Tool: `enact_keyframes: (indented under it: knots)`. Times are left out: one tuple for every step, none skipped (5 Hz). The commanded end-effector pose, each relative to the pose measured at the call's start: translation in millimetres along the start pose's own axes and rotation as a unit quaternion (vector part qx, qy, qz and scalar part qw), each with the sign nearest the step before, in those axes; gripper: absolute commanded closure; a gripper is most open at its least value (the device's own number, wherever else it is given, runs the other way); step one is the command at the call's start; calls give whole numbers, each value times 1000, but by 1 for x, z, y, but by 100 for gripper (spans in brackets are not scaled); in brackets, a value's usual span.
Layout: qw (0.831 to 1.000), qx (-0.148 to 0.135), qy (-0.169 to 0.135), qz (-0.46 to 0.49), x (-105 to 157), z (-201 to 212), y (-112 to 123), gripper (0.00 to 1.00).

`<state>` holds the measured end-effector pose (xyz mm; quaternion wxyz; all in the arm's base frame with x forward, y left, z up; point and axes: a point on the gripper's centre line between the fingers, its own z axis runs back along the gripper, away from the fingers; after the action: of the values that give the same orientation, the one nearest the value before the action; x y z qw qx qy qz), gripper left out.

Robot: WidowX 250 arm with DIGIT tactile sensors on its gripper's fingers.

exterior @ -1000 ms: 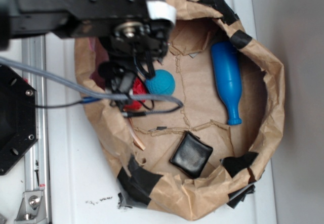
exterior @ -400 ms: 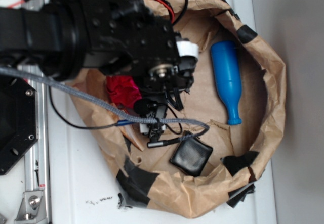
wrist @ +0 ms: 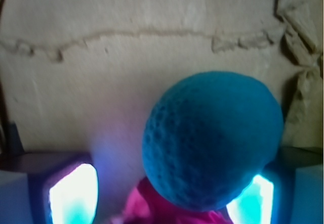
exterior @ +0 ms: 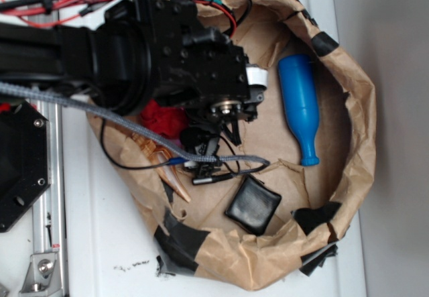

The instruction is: Grab the red paper.

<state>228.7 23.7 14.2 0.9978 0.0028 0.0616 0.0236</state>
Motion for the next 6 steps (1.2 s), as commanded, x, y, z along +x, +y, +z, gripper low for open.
enact_keyframes:
  knots:
    - [999,16,25,-26,-12,4,3,0]
    - [998,10,41,-35,-21,8,0,0]
    - [999,6,32,-33,-23,18,1,0]
    - [999,-12,36,-21,-22,27,1,0]
    - [997,-9,71,-28,-27,12,-10,0]
    - [996,-9,91,-20,-31,-5,-12,100]
